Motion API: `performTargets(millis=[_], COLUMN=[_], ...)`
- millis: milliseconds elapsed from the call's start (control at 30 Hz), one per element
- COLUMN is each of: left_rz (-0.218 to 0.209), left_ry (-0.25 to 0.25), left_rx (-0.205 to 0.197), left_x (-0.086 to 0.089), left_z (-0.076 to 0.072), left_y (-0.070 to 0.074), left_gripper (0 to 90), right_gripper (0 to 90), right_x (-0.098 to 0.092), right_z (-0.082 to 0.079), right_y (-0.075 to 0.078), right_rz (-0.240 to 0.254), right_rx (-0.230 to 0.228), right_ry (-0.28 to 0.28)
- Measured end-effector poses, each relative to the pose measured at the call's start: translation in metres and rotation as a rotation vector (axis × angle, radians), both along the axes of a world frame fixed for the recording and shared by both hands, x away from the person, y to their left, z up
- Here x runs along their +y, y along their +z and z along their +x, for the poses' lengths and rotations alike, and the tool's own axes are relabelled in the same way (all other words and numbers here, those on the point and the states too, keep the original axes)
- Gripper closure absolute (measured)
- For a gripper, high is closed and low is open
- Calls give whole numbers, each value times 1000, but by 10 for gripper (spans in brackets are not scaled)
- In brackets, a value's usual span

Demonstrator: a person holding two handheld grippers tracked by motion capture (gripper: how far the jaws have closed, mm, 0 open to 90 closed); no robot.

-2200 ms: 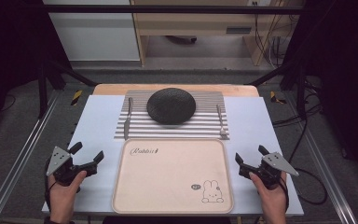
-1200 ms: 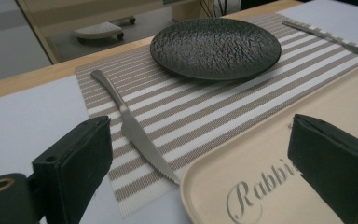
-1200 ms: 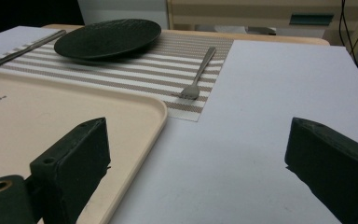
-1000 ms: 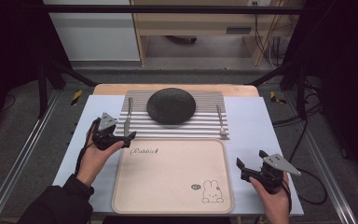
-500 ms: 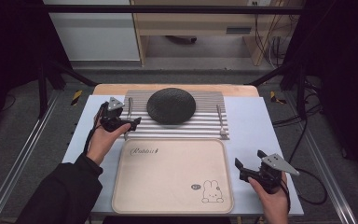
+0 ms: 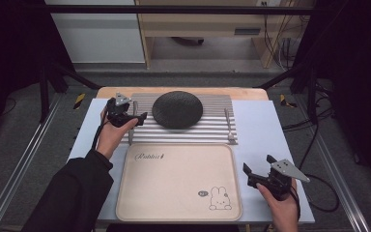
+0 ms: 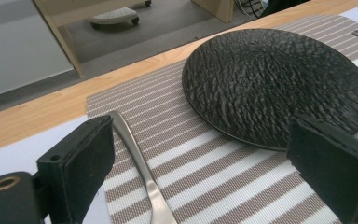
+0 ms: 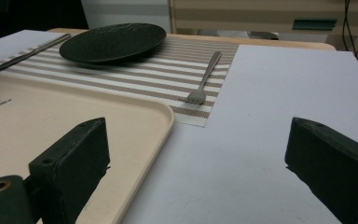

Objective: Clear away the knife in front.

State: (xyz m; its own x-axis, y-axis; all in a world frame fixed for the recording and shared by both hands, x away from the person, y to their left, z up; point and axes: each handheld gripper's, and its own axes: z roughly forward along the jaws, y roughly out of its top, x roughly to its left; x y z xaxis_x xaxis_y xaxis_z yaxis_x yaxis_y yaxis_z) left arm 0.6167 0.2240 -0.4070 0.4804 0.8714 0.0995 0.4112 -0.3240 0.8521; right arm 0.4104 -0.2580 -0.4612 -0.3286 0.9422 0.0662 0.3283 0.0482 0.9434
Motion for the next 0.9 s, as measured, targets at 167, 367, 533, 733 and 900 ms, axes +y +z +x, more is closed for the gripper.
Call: performTargets(millis=[167,367,533,733,900], left_rz=[-12,-6,-6,-3,-5], left_ry=[16,28,44,55,70], left_rx=[3,17,26,49,71], left_x=[1,1,2,4,7], left_z=[5,9,12,14,15], left_y=[-3,-8,-12,-15,-18], left_gripper=[82,83,87,96,125], right_gripper=[62,61,62,62,63], right_x=[1,2,3,3,2], right_z=[0,0,1,1,1], right_y=[0,0,-1,-1,-1], right_rz=[-5,-7,-11,-8,-6], right_rx=[0,5,8,9,10], right_ry=[-3,2,5,2,2])
